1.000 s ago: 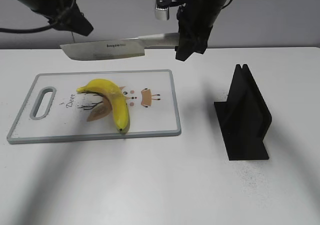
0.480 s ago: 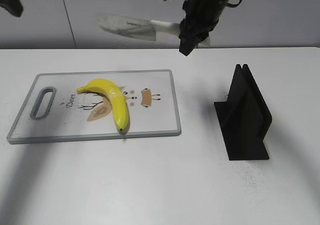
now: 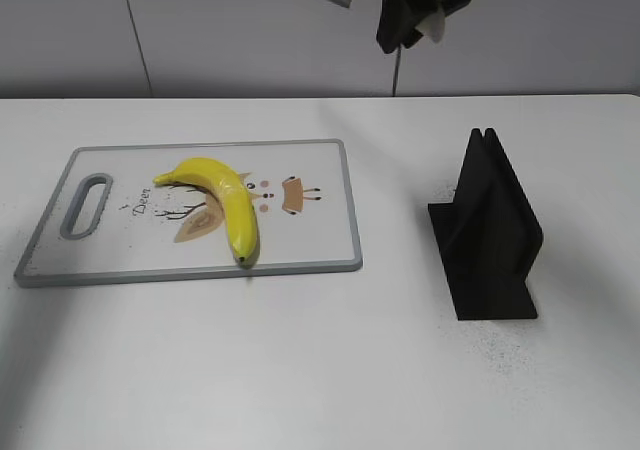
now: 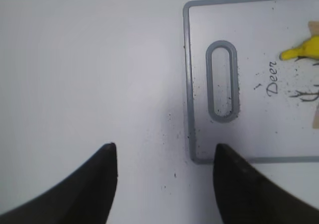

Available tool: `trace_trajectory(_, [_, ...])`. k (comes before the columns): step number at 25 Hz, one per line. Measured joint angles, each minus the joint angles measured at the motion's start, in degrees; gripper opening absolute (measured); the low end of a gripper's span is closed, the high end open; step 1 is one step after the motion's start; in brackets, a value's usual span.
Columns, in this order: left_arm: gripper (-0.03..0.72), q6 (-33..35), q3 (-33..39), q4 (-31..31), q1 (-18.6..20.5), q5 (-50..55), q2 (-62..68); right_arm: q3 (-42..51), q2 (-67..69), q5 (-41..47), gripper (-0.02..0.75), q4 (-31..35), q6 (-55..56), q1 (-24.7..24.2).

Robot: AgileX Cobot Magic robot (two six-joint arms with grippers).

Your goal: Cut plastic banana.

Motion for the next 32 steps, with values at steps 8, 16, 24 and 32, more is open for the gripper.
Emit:
trace_trajectory(8, [0.589, -0.2, 15.7, 1.3, 0.0, 0.1, -14.3, 15.7, -12.7, -0.1, 0.197, 0.0, 2.9, 0.0])
trace_trajectory(16, [0.589, -0.2, 31.9, 2.8, 0.0, 0.3, -35.4, 37.5, -28.1, -5.2, 0.197, 0.1, 7.7, 0.0])
trace_trajectory(24, [0.589, -1.8, 43.1, 2.8, 0.0, 0.3, -56.4, 56.6, -40.1, -13.6, 0.197, 0.1, 10.7, 0.0])
trace_trajectory(32, [0.578, -2.2, 52.8, 2.8, 0.0, -0.1, -77.6, 64.6, -48.3, -16.8, 0.197, 0.0, 13.9, 0.0])
